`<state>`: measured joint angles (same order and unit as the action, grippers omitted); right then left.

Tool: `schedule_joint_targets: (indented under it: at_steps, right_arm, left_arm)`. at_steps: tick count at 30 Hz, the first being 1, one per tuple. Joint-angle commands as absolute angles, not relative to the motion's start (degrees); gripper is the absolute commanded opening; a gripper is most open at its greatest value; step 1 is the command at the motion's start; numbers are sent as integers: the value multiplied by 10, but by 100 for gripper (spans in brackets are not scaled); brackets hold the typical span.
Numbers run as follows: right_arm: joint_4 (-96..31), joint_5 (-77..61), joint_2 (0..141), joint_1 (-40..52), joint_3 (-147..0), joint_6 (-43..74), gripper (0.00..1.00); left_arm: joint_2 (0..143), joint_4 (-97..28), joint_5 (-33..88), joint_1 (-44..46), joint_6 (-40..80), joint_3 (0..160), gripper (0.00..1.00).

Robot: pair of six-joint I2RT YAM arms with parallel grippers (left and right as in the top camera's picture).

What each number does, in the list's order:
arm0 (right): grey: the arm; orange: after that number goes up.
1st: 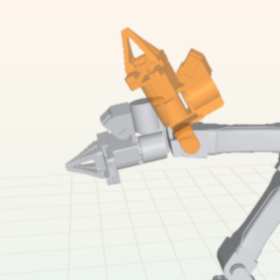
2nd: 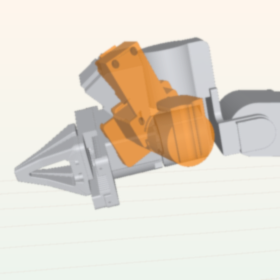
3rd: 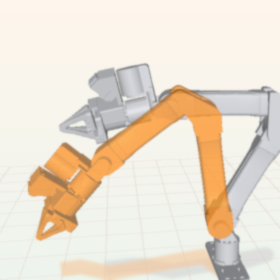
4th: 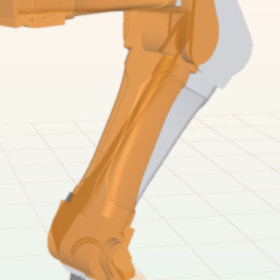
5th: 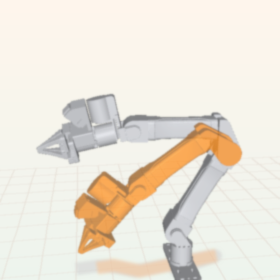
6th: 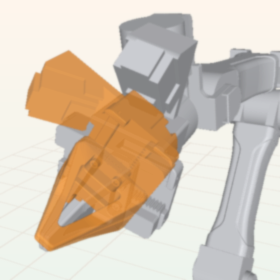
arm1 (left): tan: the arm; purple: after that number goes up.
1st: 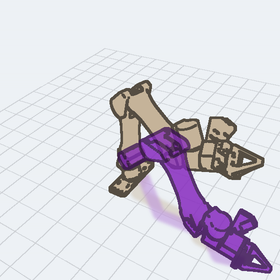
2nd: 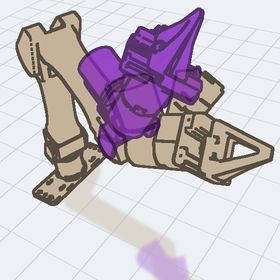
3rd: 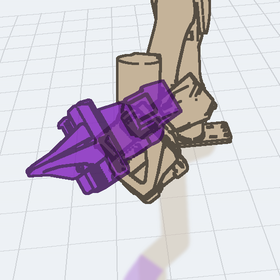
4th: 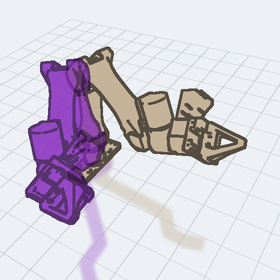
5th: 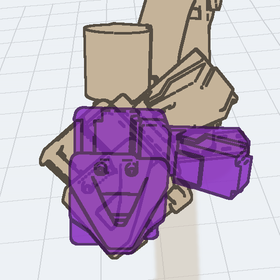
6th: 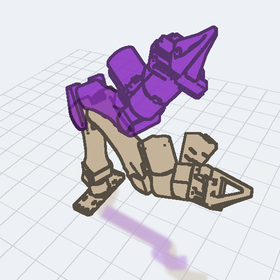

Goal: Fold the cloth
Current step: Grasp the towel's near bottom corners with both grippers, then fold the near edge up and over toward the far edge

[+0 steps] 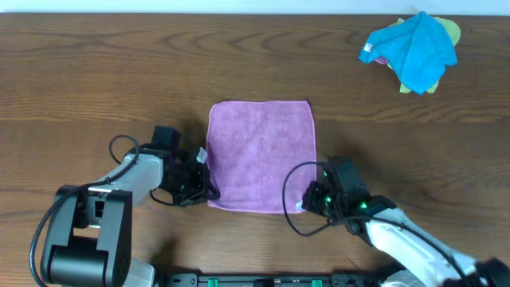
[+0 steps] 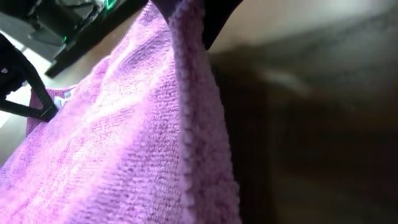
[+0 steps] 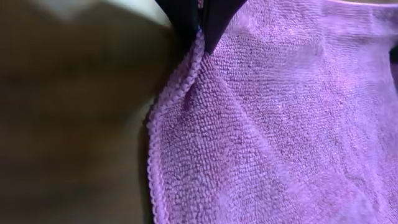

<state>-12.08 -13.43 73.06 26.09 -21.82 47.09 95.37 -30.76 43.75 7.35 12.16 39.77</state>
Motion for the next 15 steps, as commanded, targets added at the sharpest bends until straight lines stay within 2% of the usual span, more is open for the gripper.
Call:
schedule_joint_targets:
  at_steps: [1, 9, 15]
  right_arm:
    - [-157, -138, 675, 263, -211, 462, 1]
    - [-248, -139, 538, 263, -221, 462, 1]
    - [-247, -88, 530, 263, -252, 435, 1]
  left_arm:
    - [954, -327, 451, 75, 90, 394, 6]
    - [879, -380, 451, 75, 89, 394, 6]
    - [805, -345, 435, 75, 158, 394, 6]
